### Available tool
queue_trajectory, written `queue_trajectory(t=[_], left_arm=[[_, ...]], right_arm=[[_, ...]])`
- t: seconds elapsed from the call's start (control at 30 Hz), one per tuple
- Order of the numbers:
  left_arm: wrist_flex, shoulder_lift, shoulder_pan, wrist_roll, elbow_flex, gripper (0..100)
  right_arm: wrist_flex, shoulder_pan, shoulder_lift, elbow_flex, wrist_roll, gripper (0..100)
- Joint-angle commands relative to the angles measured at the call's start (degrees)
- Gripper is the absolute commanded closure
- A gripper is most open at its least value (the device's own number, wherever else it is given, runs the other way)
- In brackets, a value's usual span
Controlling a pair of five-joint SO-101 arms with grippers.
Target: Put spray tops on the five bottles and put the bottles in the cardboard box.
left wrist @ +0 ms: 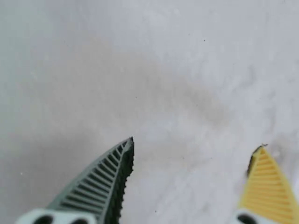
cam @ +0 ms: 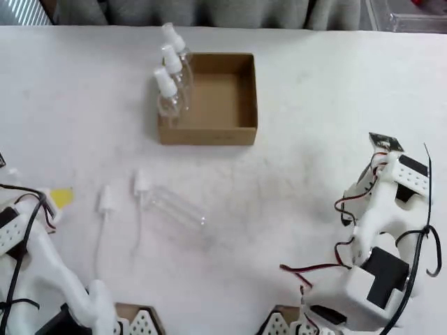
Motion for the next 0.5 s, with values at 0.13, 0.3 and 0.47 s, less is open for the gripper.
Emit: queue_trajectory(t=[0.13,0.3,0.47], left_arm=[[-1.1,-0.1,0.6,0.1,-0.1,63],[-1.1,-0.1,0.6,0.1,-0.1,63],[-1.1,-0.1,0.6,0.1,-0.1,63]], right_arm=[[-0.4,-0.6,0.0,-5.1,1.1,76.9],[0.1,-1.5,0.0,-6.5,0.8,76.9],[1.8,-1.7,0.1,-7.2,0.9,76.9]])
